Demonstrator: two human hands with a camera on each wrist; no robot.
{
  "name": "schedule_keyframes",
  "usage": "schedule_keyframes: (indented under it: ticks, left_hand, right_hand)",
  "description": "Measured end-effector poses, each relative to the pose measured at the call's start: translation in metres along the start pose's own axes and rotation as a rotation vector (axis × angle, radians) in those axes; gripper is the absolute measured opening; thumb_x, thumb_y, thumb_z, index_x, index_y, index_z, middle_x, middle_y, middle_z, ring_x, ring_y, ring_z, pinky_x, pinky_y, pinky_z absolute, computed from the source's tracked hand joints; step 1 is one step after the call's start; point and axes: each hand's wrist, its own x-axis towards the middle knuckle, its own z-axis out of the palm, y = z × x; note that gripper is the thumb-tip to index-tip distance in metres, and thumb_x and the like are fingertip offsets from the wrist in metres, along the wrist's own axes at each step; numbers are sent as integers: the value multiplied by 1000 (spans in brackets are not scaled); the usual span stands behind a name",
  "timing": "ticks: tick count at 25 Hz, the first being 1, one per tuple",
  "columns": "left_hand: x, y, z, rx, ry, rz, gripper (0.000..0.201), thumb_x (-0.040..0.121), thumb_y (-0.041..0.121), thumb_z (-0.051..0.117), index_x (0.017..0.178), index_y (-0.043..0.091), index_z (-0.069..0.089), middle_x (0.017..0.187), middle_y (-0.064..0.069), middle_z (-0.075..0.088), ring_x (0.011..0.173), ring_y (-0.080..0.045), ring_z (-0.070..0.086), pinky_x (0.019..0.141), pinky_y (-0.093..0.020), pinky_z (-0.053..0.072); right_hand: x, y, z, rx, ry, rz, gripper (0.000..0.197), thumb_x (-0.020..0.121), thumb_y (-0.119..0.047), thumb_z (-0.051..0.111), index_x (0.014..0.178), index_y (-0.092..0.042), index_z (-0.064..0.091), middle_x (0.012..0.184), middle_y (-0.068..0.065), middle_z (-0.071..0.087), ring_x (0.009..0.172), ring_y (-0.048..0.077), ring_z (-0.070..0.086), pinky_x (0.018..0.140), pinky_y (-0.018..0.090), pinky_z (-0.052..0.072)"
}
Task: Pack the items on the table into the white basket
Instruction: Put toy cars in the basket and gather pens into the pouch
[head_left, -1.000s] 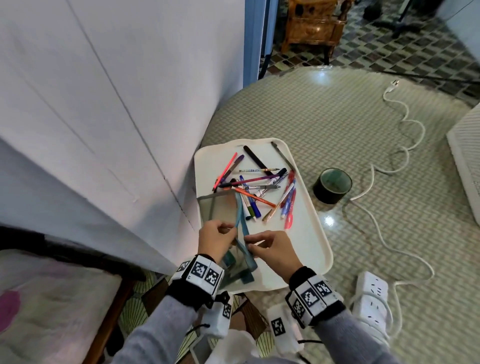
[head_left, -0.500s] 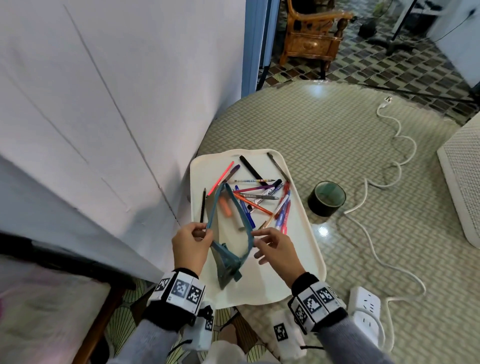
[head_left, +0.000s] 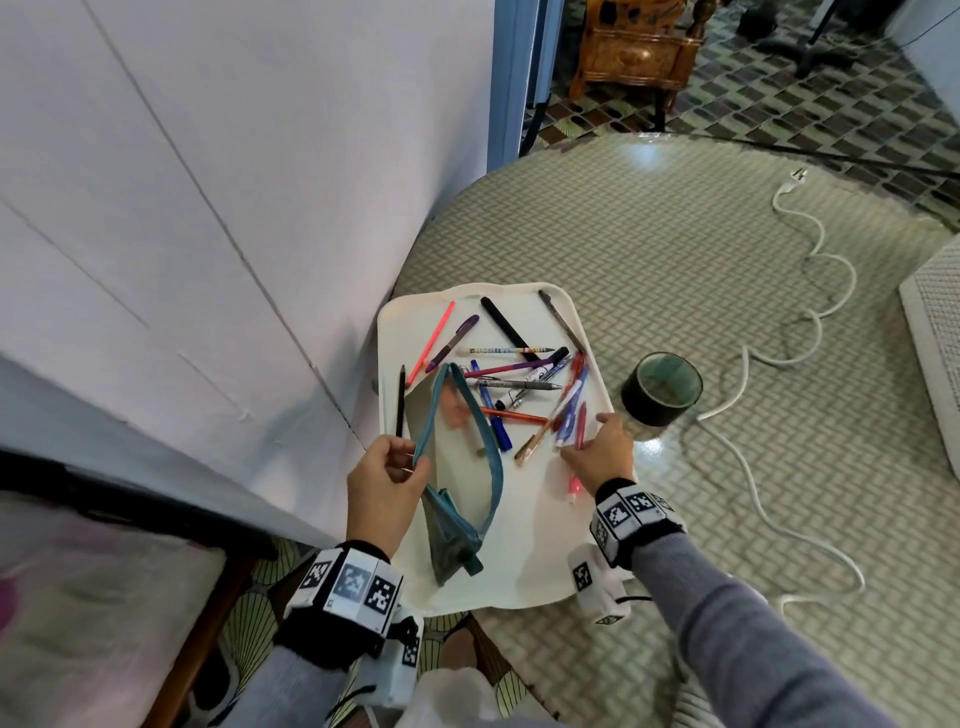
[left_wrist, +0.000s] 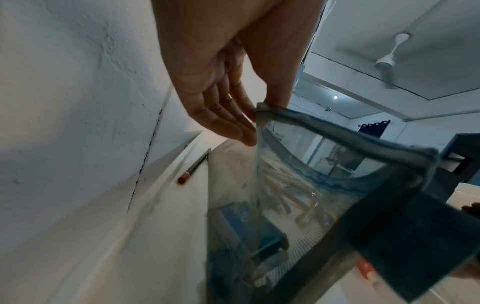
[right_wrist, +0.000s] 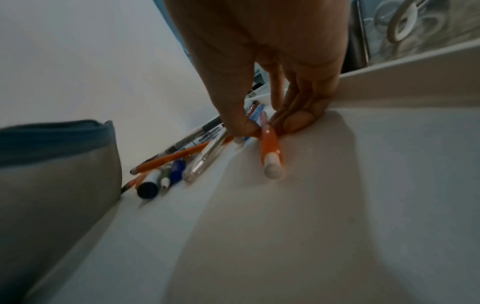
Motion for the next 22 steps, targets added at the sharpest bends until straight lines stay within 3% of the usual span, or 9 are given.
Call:
schedule_keyframes:
  ticks: [2, 4, 6, 10, 12, 15, 17, 20, 22]
  left_hand:
    - [0, 0, 1, -6, -7, -4, 19, 85, 7, 66, 80, 21, 54, 76, 4, 60, 67, -5, 57, 57, -9, 46]
    - [1, 0, 1, -31, 7, -25, 19, 83, 6, 67, 79, 20, 53, 75, 1, 61, 68, -13, 59, 62, -19, 49]
    - [3, -5, 0, -36, 24, -44, 18, 82, 6, 67, 80, 18, 54, 75, -2, 61, 71, -20, 61, 65, -26, 52]
    - [5, -15, -2, -75, 43, -51, 17, 83, 10, 69, 78, 17, 55, 77, -8, 64, 75, -30, 65, 72, -39, 57]
    - [5, -17, -1, -87, 49, -57, 17, 84, 15, 70, 78, 16, 54, 77, -11, 65, 74, -31, 66, 70, -38, 57]
    - [5, -18, 1, -81, 40, -61, 18, 84, 18, 70, 77, 16, 54, 78, -11, 66, 74, -29, 66, 66, -29, 54]
    - [6, -16, 2, -92, 38, -62, 18, 85, 18, 70, 77, 17, 54, 78, -10, 66, 73, -28, 66, 64, -27, 53]
    - [2, -13, 2, -111, 27, -53, 17, 86, 21, 68, 78, 17, 54, 78, -6, 66, 73, -24, 67, 64, -23, 51]
    - [0, -13, 2, -122, 17, -41, 16, 87, 24, 67, 79, 18, 54, 77, -4, 66, 73, -23, 67, 65, -24, 52]
  right_hand:
    - [-3, -2, -1, -93, 47, 20, 51, 80, -13, 68, 124, -2, 44, 117, 18, 57, 98, 31, 59, 78, 30, 45]
    - [-5, -13, -4, -77, 142, 18, 43, 87, -9, 60, 125, 4, 45, 128, 22, 44, 105, 36, 54, 90, 35, 42]
    - [3, -23, -6, -9, 147, -5, 40, 92, -6, 53, 128, 7, 44, 131, 24, 35, 101, 32, 49, 94, 30, 36]
    - [23, -31, 0, -75, 21, -40, 34, 92, -12, 56, 122, 0, 48, 116, 20, 56, 99, 31, 54, 90, 35, 41]
    - [25, -31, 2, -39, 9, 5, 28, 88, -12, 61, 112, -2, 52, 98, 12, 59, 90, 27, 55, 78, 33, 44]
    - [23, -20, 2, -62, 6, 61, 18, 84, -16, 65, 93, -3, 57, 83, 13, 56, 78, 26, 54, 67, 31, 41]
    - [17, -13, 2, -73, 2, 77, 22, 88, -20, 60, 95, 1, 60, 88, 14, 57, 86, 31, 59, 71, 31, 43]
    - [1, -9, 3, 15, 41, 126, 34, 94, -21, 48, 112, 7, 52, 113, 24, 53, 104, 38, 55, 88, 39, 44]
    - [-11, -16, 4, 204, 35, 106, 28, 98, -16, 38, 111, 8, 45, 105, 27, 55, 92, 36, 58, 74, 37, 44]
